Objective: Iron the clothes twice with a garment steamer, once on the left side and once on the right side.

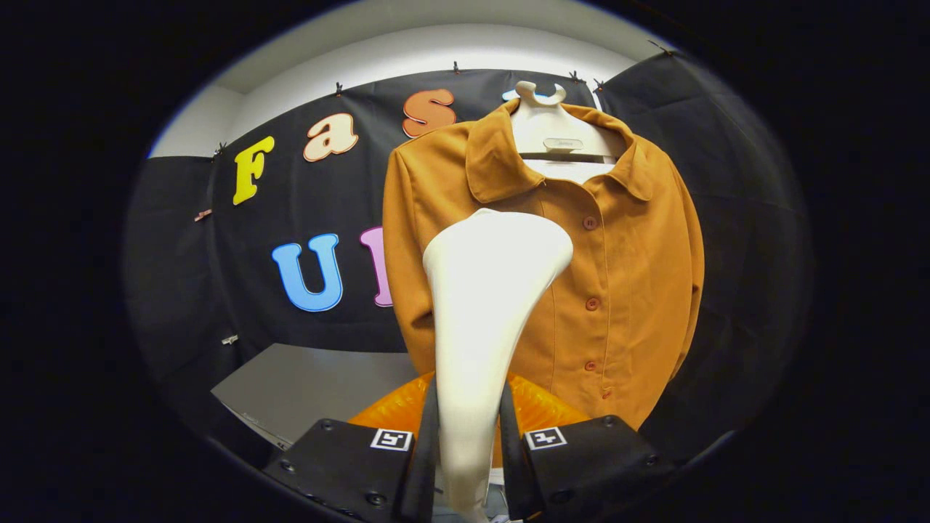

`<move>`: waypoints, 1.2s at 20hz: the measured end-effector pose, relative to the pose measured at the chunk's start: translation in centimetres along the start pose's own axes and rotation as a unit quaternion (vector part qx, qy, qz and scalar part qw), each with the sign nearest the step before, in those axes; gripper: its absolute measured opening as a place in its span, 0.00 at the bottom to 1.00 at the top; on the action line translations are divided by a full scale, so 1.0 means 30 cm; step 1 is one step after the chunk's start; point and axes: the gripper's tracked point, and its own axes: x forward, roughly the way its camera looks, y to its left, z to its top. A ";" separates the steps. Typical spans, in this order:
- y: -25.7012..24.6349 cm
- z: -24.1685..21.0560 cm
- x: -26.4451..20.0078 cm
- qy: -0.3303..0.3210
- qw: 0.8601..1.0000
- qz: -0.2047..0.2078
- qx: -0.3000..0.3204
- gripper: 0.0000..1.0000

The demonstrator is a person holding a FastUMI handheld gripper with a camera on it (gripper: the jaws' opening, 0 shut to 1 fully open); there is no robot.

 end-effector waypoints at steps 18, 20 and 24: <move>-0.144 -0.335 0.166 0.142 0.985 0.080 0.054 0.42; -0.152 -0.394 0.169 0.163 0.982 0.083 0.055 0.42; -0.179 -0.524 0.166 0.203 0.974 0.076 0.068 0.42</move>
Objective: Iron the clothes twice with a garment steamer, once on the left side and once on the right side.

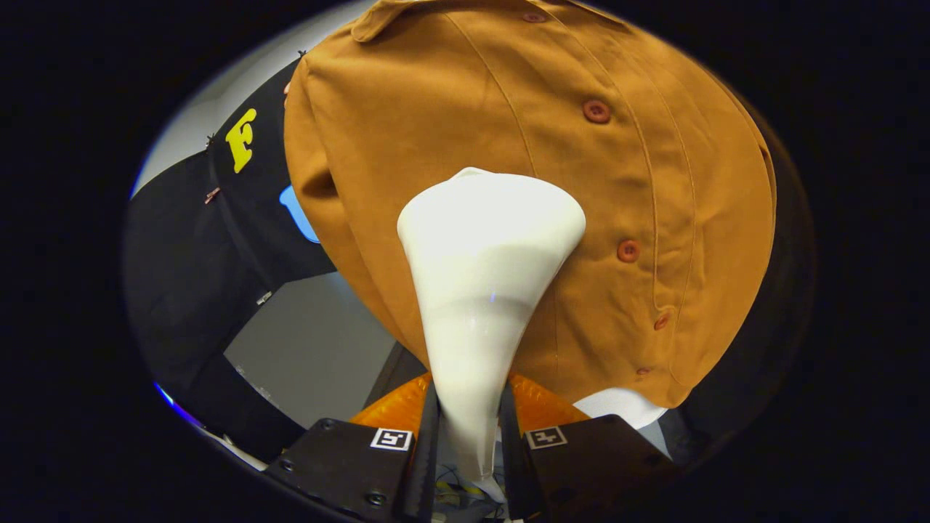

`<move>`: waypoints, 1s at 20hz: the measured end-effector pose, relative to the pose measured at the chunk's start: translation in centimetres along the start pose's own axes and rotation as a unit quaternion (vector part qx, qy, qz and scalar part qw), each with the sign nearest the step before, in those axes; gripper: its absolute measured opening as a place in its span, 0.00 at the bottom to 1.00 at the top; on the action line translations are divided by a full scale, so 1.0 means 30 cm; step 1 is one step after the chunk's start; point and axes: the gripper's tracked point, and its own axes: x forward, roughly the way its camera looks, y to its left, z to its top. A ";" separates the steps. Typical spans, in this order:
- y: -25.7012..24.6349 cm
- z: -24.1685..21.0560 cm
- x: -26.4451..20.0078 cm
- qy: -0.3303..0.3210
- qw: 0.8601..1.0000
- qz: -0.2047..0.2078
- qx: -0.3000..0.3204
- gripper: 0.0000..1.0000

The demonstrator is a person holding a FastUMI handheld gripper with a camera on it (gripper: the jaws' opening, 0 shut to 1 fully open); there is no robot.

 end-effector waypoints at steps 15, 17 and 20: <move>-0.008 -0.008 -0.226 -0.034 0.999 -0.020 -0.007 0.42; -0.065 0.078 -0.309 -0.068 0.997 -0.042 -0.015 0.42; -0.162 0.218 -0.419 -0.118 0.990 -0.070 -0.025 0.42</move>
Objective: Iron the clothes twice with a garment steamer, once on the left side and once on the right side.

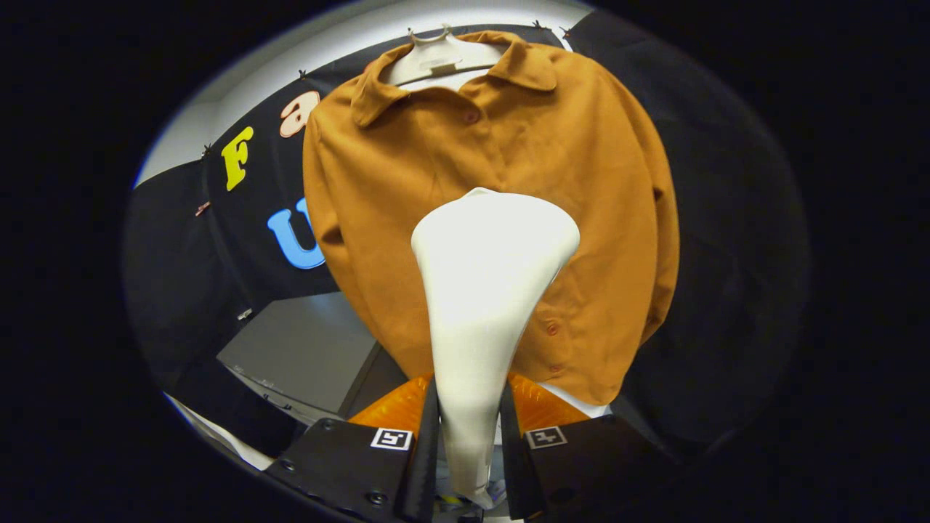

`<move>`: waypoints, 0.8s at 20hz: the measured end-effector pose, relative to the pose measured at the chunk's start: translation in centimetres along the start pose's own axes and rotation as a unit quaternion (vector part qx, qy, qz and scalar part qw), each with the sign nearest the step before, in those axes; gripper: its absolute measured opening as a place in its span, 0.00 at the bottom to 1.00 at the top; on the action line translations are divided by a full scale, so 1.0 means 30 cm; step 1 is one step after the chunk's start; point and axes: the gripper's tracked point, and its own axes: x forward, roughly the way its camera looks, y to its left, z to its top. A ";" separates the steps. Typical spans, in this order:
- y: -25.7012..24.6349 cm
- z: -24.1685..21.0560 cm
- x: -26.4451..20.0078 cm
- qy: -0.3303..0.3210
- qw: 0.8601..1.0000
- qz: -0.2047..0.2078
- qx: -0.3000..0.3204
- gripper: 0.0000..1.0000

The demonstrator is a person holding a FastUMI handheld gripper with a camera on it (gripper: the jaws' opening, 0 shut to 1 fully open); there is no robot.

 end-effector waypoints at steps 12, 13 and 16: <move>-0.207 0.243 0.107 -0.023 0.999 0.004 -0.048 0.42; -0.226 0.229 0.124 -0.015 0.999 0.000 -0.043 0.41; -0.248 0.157 0.160 0.015 1.000 0.009 -0.024 0.42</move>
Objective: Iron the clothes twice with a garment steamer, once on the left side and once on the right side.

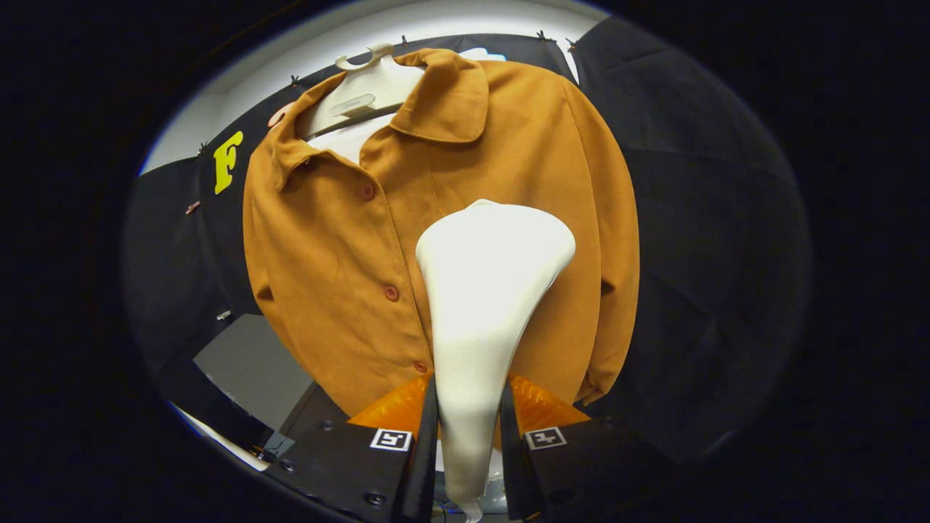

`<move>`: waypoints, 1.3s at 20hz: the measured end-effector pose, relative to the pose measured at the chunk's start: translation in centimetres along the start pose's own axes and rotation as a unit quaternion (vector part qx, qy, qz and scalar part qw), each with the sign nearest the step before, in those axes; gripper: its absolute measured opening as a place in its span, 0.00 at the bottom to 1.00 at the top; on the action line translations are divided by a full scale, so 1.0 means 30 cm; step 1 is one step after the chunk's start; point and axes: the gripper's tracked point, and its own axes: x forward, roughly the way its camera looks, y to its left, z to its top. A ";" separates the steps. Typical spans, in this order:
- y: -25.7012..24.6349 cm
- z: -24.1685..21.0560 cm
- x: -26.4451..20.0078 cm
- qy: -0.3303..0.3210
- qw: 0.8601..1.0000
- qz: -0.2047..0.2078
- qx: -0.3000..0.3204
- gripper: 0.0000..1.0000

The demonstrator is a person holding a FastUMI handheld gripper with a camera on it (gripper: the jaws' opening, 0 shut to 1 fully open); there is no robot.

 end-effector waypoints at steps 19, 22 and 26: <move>-0.094 -0.517 0.097 0.158 0.985 -0.035 0.061 0.42; -0.109 -0.541 0.075 0.157 0.983 -0.047 0.081 0.42; -0.100 -0.477 0.008 0.130 0.986 -0.065 0.076 0.42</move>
